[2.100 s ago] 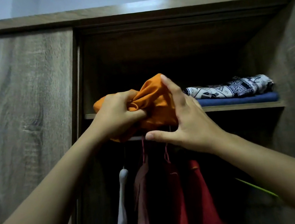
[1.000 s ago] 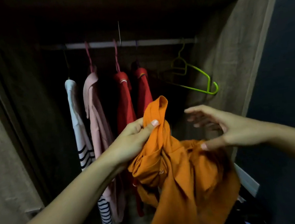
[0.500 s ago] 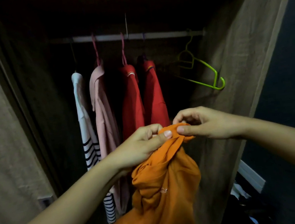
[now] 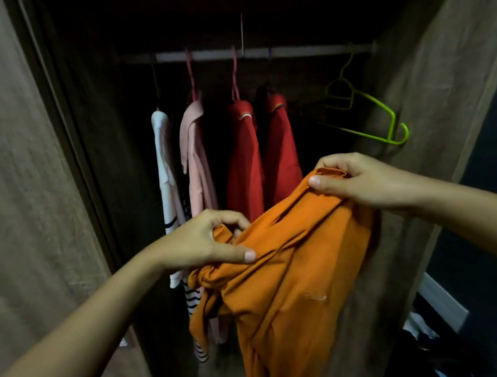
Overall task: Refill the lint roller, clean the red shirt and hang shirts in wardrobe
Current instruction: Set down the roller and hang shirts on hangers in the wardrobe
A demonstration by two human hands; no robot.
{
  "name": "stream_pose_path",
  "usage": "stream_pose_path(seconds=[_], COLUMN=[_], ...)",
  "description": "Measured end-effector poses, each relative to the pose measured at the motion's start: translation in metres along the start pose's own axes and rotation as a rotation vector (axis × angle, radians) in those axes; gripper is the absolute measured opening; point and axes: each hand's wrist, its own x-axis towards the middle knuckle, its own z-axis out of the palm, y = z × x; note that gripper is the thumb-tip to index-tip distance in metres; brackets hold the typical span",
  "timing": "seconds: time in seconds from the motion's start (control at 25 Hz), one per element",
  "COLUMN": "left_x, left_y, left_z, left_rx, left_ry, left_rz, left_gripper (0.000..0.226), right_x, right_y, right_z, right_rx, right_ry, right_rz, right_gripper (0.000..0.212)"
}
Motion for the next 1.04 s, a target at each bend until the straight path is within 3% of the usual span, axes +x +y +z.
stream_pose_path(seconds=[0.08,0.2,0.32,0.44,0.6,0.68,0.76,0.92,1.04], left_x=[-0.001,0.001,0.007,0.012,0.022,0.028,0.036,0.056,0.073], left_y=[0.001,0.006,0.015,0.016,0.013,0.012,0.007,-0.010,-0.012], left_z=[-0.006,-0.011,-0.009,-0.007,-0.003,-0.003,-0.004,0.006,0.018], left_rx=[0.017,0.151,0.312,0.204,0.188,0.134,0.169,0.313,0.453], left_ry=[0.041,0.073,0.122,0.131,0.084,0.111,0.142,0.302,0.398], left_rz=[-0.018,-0.011,0.015,0.055,0.100,0.152,0.163,0.119,0.189], left_gripper=[0.008,0.023,0.036,0.039,0.031,0.018,0.006,0.034,0.032], right_x=[-0.002,-0.008,-0.011,-0.014,-0.020,-0.024,-0.026,-0.030,-0.029], right_y=[-0.001,-0.007,-0.005,0.005,0.009,0.013,0.020,0.038,0.048], right_z=[-0.007,-0.015,-0.023,-0.031,-0.049,-0.060,-0.071,-0.082,-0.095], right_rx=[-0.030,-0.050,-0.061,-0.120,-0.025,0.037,0.053,-0.242,-0.557], right_ry=[0.021,0.032,0.016,0.029,-0.111,-0.178,-0.175,-0.211,-0.207], right_rz=[-0.016,-0.015,-0.029,-0.060,-0.030,-0.016,0.034,0.123,0.147], right_gripper=[0.030,0.036,0.024,0.014,0.024,0.020,0.030,0.043,0.050])
